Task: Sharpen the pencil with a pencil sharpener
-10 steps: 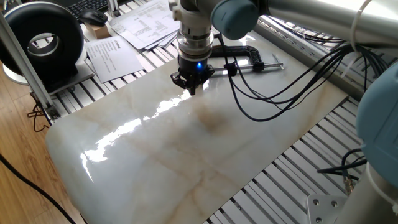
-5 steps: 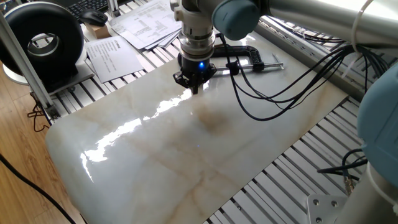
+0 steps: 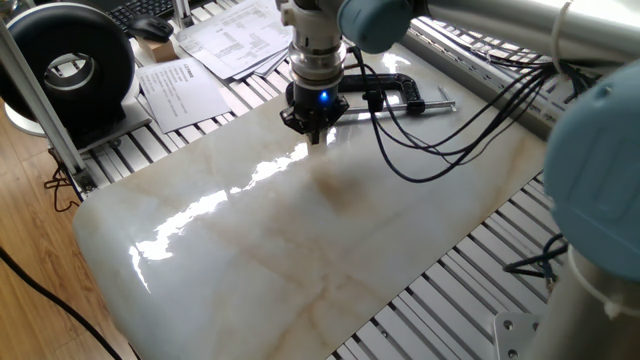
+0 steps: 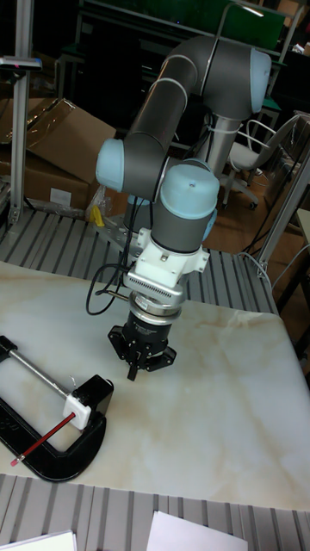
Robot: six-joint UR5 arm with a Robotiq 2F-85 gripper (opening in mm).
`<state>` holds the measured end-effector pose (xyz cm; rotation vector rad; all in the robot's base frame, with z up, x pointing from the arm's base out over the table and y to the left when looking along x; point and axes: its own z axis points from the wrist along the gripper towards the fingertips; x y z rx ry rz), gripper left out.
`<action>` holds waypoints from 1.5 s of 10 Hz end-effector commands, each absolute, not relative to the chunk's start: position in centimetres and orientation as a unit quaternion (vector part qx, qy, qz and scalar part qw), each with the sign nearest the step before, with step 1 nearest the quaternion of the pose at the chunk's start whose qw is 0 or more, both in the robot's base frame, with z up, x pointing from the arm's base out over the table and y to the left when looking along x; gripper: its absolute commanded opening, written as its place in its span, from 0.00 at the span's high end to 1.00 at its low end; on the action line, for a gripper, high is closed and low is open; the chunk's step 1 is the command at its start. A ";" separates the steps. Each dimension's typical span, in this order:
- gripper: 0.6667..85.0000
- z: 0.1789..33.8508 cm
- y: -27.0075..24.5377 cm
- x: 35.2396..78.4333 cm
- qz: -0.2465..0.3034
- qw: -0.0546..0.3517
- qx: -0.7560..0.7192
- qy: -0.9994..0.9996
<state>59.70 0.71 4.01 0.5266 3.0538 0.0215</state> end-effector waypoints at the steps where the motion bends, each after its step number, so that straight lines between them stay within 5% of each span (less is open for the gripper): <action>1: 0.99 3.9 0.2 60.5 0.012 0.022 0.172 0.985; 15: 0.99 0.4 -2.2 61.7 -0.008 0.050 0.166 0.985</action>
